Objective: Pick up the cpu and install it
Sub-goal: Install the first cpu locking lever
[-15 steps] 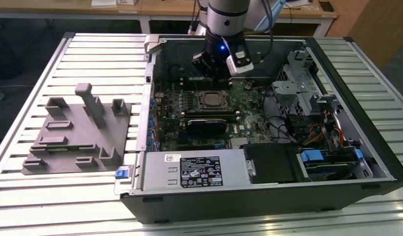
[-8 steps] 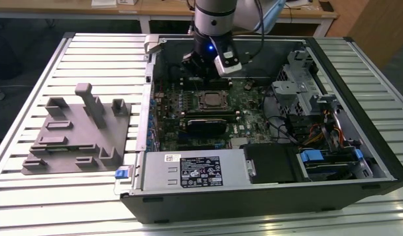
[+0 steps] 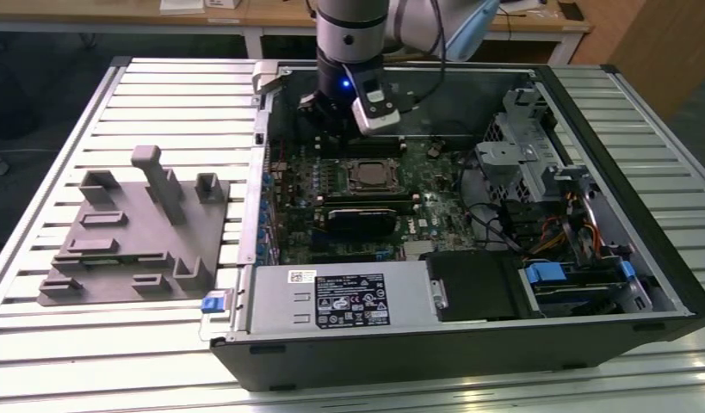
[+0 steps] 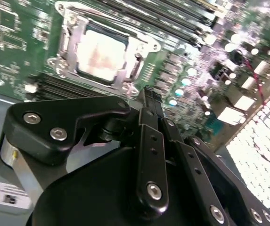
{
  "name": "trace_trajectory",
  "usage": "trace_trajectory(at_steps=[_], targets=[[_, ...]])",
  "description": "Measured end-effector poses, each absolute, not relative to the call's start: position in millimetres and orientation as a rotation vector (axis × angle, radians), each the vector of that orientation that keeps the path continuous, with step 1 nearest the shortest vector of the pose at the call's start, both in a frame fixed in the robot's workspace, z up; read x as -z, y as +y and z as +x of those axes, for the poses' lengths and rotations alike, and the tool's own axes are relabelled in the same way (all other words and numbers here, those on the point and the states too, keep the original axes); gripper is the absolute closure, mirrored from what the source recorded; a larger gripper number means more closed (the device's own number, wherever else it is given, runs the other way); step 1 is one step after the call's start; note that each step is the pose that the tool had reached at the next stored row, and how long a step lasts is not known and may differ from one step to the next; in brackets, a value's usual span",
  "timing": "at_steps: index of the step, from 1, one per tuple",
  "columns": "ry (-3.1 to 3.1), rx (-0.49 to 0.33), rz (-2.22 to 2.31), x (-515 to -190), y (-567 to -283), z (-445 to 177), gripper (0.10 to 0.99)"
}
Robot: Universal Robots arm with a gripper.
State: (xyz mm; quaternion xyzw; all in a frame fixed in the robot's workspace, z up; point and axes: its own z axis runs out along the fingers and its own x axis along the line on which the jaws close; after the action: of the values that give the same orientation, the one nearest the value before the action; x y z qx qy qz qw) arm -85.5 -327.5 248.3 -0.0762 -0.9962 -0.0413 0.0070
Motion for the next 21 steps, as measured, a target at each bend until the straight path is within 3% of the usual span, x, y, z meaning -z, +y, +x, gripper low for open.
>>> trace_trajectory(at_steps=[6, 15, 21], targets=[[-3.113, 0.162, -0.237, -248, -328, -102, 0.980], [-3.082, 0.377, -0.228, -248, -328, -105, 0.980], [-3.069, 0.443, -0.225, -248, -328, -106, 0.980]])
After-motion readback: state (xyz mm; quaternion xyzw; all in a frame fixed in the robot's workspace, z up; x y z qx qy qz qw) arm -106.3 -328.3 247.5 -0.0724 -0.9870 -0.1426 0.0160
